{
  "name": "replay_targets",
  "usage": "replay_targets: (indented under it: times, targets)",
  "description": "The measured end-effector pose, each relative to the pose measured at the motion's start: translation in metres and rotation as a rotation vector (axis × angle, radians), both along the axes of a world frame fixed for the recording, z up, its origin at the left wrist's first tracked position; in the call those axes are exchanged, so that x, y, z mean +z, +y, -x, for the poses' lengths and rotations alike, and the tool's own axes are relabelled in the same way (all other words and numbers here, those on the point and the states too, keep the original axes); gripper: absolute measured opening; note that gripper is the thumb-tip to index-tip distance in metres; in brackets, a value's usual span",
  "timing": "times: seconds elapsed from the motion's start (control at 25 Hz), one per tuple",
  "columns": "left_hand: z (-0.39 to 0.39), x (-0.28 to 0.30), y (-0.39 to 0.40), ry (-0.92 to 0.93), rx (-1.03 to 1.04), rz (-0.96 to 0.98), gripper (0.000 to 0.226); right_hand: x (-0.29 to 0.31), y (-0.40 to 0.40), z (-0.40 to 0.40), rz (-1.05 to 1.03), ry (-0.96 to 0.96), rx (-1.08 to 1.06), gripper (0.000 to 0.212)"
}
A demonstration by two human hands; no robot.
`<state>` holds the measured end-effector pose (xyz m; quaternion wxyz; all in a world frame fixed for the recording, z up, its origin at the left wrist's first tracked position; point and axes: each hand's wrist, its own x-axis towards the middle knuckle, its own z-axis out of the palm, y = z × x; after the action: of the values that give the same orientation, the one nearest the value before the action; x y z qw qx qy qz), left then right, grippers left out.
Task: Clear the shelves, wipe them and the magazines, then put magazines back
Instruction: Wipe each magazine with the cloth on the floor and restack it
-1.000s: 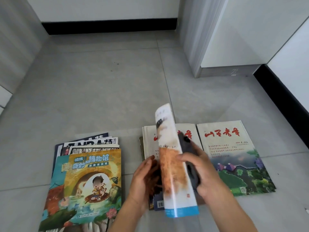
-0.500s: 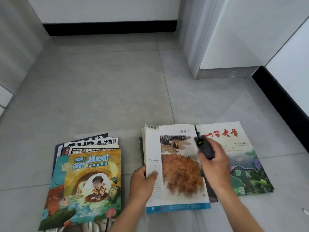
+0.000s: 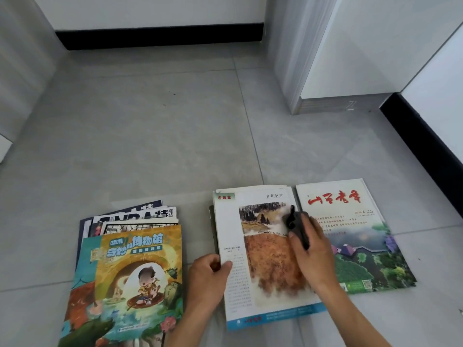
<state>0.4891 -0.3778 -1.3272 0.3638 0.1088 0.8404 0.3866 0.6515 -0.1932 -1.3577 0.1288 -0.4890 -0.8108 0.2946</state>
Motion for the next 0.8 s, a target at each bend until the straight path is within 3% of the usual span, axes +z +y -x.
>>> replay_targets:
  times: [0.12,0.24,0.4,0.52,0.6,0.68,0.8]
  targets:
    - [-0.004,0.001,-0.002,0.046,0.060,-0.057,0.015,0.007,0.008,0.004,0.250,0.186,-0.158,0.047]
    - [0.000,0.002,-0.006,0.074,0.088,-0.079,0.012,0.017,-0.004,0.008,0.260,0.247,-0.119,0.051]
    - [0.017,0.005,-0.016,0.050,0.128,-0.037,0.010,0.018,-0.016,0.004,0.424,0.401,-0.135,0.055]
    - [0.015,0.009,-0.013,0.049,0.007,-0.040,0.013,0.017,-0.005,0.008,0.238,0.322,-0.123,0.052]
    - [0.007,0.012,-0.007,0.056,-0.110,-0.021,0.017,0.015,-0.006,0.020,0.025,0.134,-0.055,0.050]
    - [0.005,0.009,-0.003,0.052,-0.163,0.009,0.018,0.010,-0.029,0.036,-0.275,-0.088,0.145,0.053]
    - [0.009,0.002,-0.004,-0.009,-0.032,0.006,0.015,-0.003,-0.060,0.042,-0.500,-0.180,0.647,0.053]
